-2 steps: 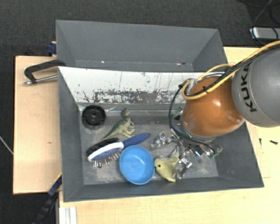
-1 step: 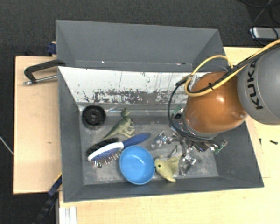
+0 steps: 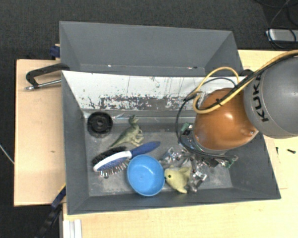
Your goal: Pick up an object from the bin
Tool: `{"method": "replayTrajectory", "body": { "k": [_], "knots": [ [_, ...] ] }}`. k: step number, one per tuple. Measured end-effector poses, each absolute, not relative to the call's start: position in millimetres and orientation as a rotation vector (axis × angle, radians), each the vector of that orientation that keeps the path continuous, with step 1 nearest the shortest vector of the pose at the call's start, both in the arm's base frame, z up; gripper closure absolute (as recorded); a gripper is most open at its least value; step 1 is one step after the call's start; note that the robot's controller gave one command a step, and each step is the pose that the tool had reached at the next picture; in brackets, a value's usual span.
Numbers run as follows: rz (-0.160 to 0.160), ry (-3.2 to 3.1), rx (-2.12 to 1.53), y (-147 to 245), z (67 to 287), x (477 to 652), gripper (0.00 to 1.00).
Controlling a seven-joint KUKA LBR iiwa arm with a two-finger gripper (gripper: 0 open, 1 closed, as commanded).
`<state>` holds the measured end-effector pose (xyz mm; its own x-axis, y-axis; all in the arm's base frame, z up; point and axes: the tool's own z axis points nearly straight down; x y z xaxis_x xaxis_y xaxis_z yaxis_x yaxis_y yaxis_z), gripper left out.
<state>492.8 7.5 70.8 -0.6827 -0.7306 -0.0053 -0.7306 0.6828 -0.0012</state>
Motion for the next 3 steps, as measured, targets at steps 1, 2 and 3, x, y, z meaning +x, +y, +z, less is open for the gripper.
{"method": "replayTrajectory", "body": {
  "k": [1,2,3],
  "knots": [
    [0.001,2.880,-1.248,9,72,493.7,0.00],
    [0.000,2.874,-1.245,9,73,495.5,1.00],
    [0.000,2.877,-1.243,11,86,497.0,1.00]
  ]
}}
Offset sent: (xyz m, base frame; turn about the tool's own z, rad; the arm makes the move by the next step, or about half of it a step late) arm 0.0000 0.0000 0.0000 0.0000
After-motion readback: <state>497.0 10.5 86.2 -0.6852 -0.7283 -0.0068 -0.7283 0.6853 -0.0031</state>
